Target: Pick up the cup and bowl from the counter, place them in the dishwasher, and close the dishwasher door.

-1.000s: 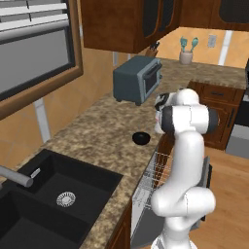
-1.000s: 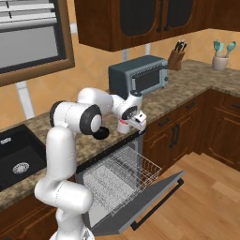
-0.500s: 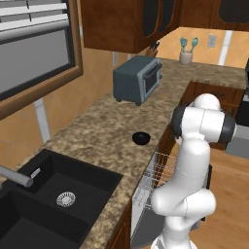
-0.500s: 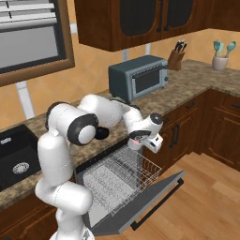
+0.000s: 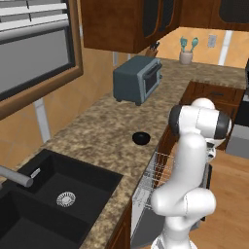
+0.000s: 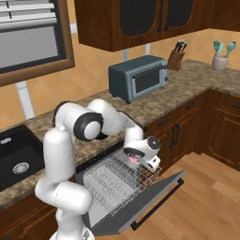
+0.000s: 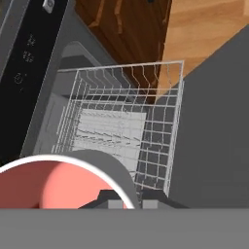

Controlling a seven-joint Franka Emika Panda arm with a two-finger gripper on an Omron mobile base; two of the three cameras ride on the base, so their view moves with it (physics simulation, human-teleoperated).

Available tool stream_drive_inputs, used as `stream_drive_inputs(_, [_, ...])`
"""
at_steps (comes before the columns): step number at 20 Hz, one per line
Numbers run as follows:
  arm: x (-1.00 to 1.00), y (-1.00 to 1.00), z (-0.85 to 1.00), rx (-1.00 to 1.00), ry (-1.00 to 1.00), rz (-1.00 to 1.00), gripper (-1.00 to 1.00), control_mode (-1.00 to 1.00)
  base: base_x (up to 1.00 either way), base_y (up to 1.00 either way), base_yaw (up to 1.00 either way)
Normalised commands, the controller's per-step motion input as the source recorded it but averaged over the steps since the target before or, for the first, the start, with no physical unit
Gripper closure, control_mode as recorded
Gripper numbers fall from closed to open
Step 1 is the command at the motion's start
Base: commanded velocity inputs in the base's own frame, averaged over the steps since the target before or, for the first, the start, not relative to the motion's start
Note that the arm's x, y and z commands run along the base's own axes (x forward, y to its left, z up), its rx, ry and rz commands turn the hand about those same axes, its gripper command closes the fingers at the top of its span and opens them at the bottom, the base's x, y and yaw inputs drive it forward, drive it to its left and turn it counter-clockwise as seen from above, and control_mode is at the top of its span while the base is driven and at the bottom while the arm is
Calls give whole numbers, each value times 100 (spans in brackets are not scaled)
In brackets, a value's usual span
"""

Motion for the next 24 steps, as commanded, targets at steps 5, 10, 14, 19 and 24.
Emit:
stream_drive_inputs(5, [46,12,-62,5,0,0,100,-100,0,0,0])
stream_drive_inputs(10, [65,30,-46,4,0,-3,100,-100,0,0,0])
stream_drive_inputs(14, [62,13,-53,0,0,-7,100,-100,0,0,0])
stream_drive_inputs(19, [45,1,-60,1,0,-6,100,-100,0,0,0])
stream_drive_inputs(24, [7,0,-59,4,0,-3,100,-100,0,0,0])
